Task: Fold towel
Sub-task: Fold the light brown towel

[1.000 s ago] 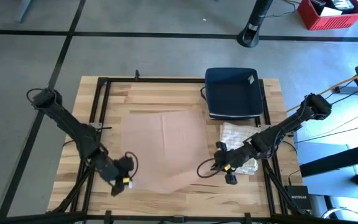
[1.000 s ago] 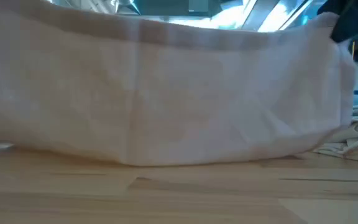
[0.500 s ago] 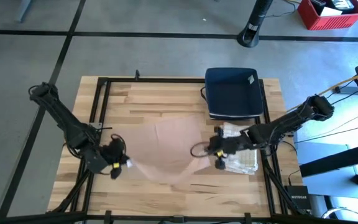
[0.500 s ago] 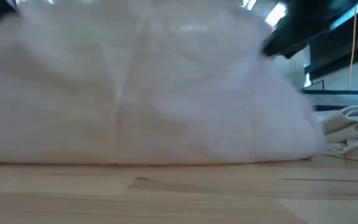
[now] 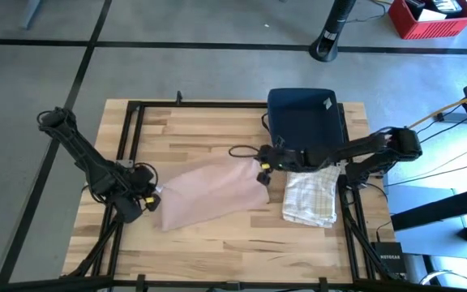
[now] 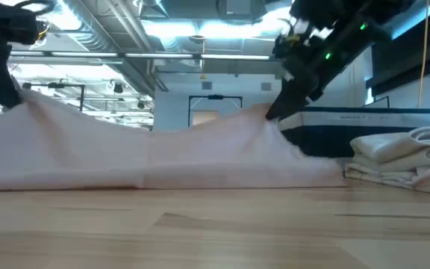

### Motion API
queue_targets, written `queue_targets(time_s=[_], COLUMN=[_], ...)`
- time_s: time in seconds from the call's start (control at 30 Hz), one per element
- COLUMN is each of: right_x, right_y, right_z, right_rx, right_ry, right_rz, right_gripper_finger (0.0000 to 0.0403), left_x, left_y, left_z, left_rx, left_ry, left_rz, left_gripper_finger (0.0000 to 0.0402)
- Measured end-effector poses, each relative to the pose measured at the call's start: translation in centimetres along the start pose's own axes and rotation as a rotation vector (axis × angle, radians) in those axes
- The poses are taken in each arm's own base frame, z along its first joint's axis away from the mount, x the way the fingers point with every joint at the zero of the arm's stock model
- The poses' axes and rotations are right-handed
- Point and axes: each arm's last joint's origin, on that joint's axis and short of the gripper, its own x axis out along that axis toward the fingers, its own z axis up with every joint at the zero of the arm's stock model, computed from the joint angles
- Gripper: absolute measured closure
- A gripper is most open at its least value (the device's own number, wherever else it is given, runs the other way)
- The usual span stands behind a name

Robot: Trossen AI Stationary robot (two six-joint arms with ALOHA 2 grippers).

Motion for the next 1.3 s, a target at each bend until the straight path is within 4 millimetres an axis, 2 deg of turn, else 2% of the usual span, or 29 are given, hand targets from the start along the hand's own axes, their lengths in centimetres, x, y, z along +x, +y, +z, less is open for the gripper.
queue_targets(time_s=[0.2,0.33,0.47,0.67,0.8,1.0,1.3], right_x=[1.6,1.7,1.6,1.6,1.6,2.1,3.4], right_y=[-1.2,-1.2,-1.1,-0.8,-0.8,-0.8,-0.7], right_z=[-0.4,-0.4,-0.4,-0.5,-0.4,-0.5,-0.8], right_rx=[0.005,-0.003,-0.023,-0.019,-0.019,-0.016,-0.02], right_ry=[0.039,0.041,0.044,0.062,0.056,0.044,0.026], right_rz=[-0.047,-0.039,-0.018,0.094,0.08,0.015,-0.06], right_gripper_finger=[0.0398,0.0398,0.0398,0.0398,0.0398,0.0398,0.0398], left_x=[-0.4,-2.0,-3.9,-5.7,-4.5,-1.8,-1.3], left_y=[0.5,0.2,-0.9,-1.5,0.0,1.6,1.4], left_z=[0.3,1.3,2.7,3.2,3.0,1.1,1.1], left_rx=[-0.061,-0.07,-0.052,-0.015,-0.017,-0.066,-0.033], left_ry=[0.035,0.064,0.076,0.277,0.18,0.22,0.229], left_rz=[0.066,0.074,0.01,-0.021,0.129,0.312,0.395], left_gripper_finger=[0.0401,0.0401,0.0401,0.0401,0.0401,0.0401,0.0401])
